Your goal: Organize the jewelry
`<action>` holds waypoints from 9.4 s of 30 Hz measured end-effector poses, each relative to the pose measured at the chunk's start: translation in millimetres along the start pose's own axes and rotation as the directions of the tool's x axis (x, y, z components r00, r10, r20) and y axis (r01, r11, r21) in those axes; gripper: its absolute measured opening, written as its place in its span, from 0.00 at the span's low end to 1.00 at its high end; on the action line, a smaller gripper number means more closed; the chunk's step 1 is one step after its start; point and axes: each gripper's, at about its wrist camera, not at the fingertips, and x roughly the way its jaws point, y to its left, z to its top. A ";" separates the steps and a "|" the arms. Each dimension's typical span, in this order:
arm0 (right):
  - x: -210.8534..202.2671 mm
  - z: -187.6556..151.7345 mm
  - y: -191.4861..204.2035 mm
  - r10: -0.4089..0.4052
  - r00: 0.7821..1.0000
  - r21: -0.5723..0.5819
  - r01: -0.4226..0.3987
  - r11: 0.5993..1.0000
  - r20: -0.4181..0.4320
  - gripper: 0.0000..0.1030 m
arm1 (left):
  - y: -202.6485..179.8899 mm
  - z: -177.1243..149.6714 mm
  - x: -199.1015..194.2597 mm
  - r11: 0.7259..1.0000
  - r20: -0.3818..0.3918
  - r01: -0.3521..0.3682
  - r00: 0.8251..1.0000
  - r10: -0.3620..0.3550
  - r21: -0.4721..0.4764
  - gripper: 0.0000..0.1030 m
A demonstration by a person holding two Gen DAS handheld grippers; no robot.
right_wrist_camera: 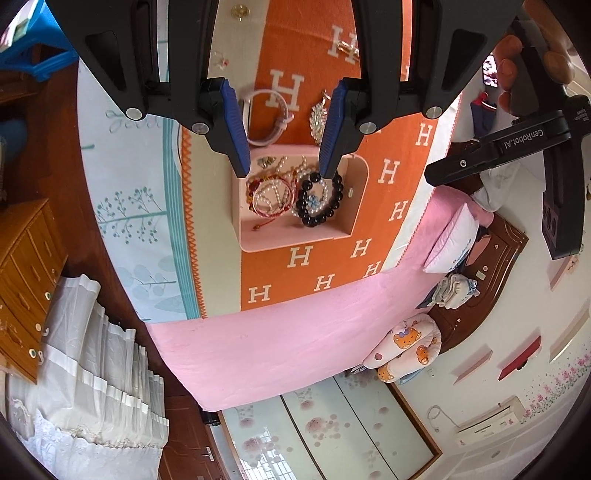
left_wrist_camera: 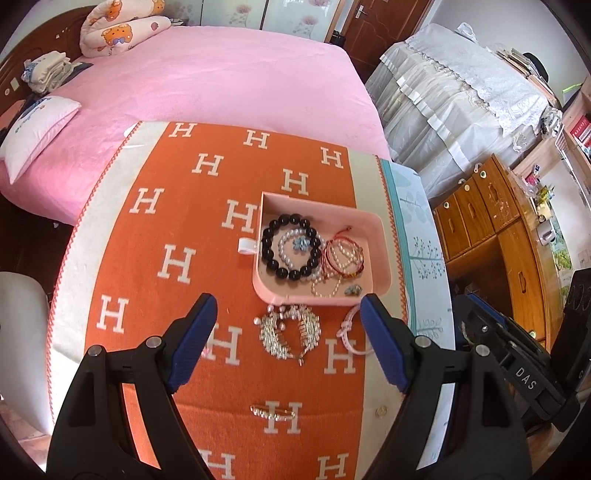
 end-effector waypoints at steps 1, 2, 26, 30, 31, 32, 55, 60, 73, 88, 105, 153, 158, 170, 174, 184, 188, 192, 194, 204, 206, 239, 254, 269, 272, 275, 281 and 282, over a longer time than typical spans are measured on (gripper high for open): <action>-2.6 -3.0 0.6 -0.003 1.000 -0.001 0.003 1.000 0.000 0.38 | 0.0 -4.1 -1.4 1.000 -0.004 0.000 1.000 0.000 0.005 0.75; -5.9 -7.9 1.3 -0.010 1.000 -0.002 0.010 1.000 -0.002 0.38 | 0.3 -7.5 -1.7 1.000 -0.006 -0.002 1.000 0.002 0.009 0.75; 37.2 -75.6 7.5 -0.073 0.987 -0.048 0.067 0.997 -0.142 0.38 | -17.1 -58.6 73.7 0.996 -0.168 0.037 0.985 -0.023 0.079 0.56; 43.3 -79.7 2.5 -0.079 0.985 -0.058 0.071 0.996 -0.154 0.38 | -26.1 -55.9 94.2 0.996 -0.190 0.041 0.981 -0.025 0.080 0.47; 44.7 -79.7 1.0 -0.080 0.984 -0.061 0.071 0.996 -0.156 0.38 | -29.2 -54.9 100.8 0.996 -0.196 0.040 0.980 -0.023 0.082 0.45; 47.5 -80.0 -0.9 -0.083 0.984 -0.064 0.074 0.995 -0.159 0.38 | -31.0 -53.2 106.3 0.996 -0.201 0.036 0.979 -0.020 0.081 0.44; 88.5 -72.5 -10.3 -0.026 0.972 -0.093 0.005 0.996 -0.236 0.38 | -48.5 -44.8 176.0 0.990 -0.255 -0.132 0.957 0.141 0.051 0.24; 96.9 -66.8 -1.4 -0.006 0.970 -0.110 -0.021 0.994 -0.244 0.38 | -29.8 -51.7 162.8 0.992 -0.244 -0.129 0.961 0.127 0.008 0.24; 151.9 -52.1 15.7 -0.001 0.952 -0.095 -0.030 0.995 -0.307 0.38 | 10.3 -67.8 121.6 0.988 -0.206 -0.131 0.972 0.112 -0.083 0.24; 179.9 -56.3 19.1 -0.127 0.934 -0.174 0.071 0.982 -0.335 0.09 | 10.8 -61.1 86.9 0.991 -0.141 -0.109 0.985 0.098 -0.072 0.23; 57.0 -49.8 34.9 -0.076 0.970 -0.143 0.044 0.989 -0.231 0.09 | -3.0 -45.0 13.2 0.999 -0.047 -0.049 0.998 0.049 -0.005 0.23; 184.5 46.1 42.7 -0.041 0.963 -0.288 -0.039 0.957 -0.266 0.09 | -27.9 68.4 160.5 0.999 -0.155 -0.034 0.987 0.032 -0.010 0.23; 192.2 37.6 48.7 -0.058 0.957 -0.347 -0.047 0.937 -0.285 0.11 | -29.4 61.7 160.4 1.000 -0.179 0.013 0.984 -0.011 0.012 0.32; 168.5 28.7 67.0 -0.033 0.962 -0.381 -0.076 0.921 -0.271 0.27 | -14.9 47.2 123.1 0.998 -0.144 0.047 0.988 -0.051 -0.030 0.57; 151.3 26.9 72.6 -0.028 0.967 -0.365 -0.068 0.928 -0.251 0.34 | -9.0 38.4 105.2 0.999 -0.125 0.037 0.991 -0.041 -0.035 0.57; 108.1 5.5 75.8 -0.039 0.969 -0.310 -0.041 0.950 -0.245 0.34 | 3.2 4.7 62.9 0.999 -0.100 0.022 0.995 -0.025 -0.032 0.57; 92.1 -8.4 68.5 -0.041 0.964 -0.246 -0.026 0.969 -0.261 0.34 | 6.6 -10.2 47.2 1.000 -0.098 0.017 0.995 -0.019 -0.023 0.57; 77.6 -22.3 64.8 -0.047 0.962 -0.221 -0.014 0.975 -0.270 0.34 | 6.9 -22.4 29.6 1.000 -0.083 0.013 0.996 -0.014 -0.005 0.57; 68.4 -29.9 64.9 -0.052 0.961 -0.216 -0.009 0.976 -0.273 0.34 | 7.5 -26.6 22.1 1.000 -0.076 0.015 0.997 -0.014 0.001 0.57; 26.2 -54.6 73.6 -0.073 0.967 -0.213 0.021 0.977 -0.243 0.35 | 6.6 -50.3 -12.2 0.998 -0.051 0.013 0.999 -0.009 0.065 0.57; 17.7 -59.9 73.4 -0.077 0.970 -0.210 0.028 0.977 -0.231 0.35 | 7.1 -55.3 -17.0 0.997 -0.050 0.012 0.999 -0.008 0.078 0.57; -17.0 -187.0 -42.9 -0.169 0.950 0.042 0.187 0.982 -0.263 0.35 | -62.2 -135.5 56.1 0.894 -0.265 0.099 0.964 0.023 0.438 0.57; 26.7 -196.0 -23.1 -0.124 0.971 -0.102 0.105 0.989 -0.206 0.31 | -67.3 -156.1 77.9 0.877 -0.306 0.080 0.949 0.079 0.474 0.57; 51.5 -196.0 -14.2 -0.183 0.971 -0.272 0.135 0.953 -0.157 0.15 | -61.7 -158.1 84.7 0.902 -0.313 0.057 0.946 0.088 0.427 0.57; 48.6 -197.0 -17.3 -0.170 0.973 -0.262 0.125 0.957 -0.157 0.15 | -69.9 -156.3 88.5 0.899 -0.314 0.066 0.946 0.082 0.433 0.57; 43.0 -198.2 -25.6 -0.163 0.973 -0.231 0.123 0.965 -0.162 0.15 | -79.8 -153.5 95.2 0.895 -0.321 0.082 0.944 0.071 0.439 0.57; 31.2 -197.6 -45.4 -0.163 0.973 -0.180 0.133 0.975 -0.164 0.15 | -111.2 -138.6 114.9 0.883 -0.285 0.122 0.959 0.013 0.453 0.57; 29.5 -197.0 -47.9 -0.162 0.973 -0.171 0.134 0.976 -0.163 0.15 | -117.4 -135.3 118.8 0.879 -0.277 0.134 0.961 -0.002 0.457 0.57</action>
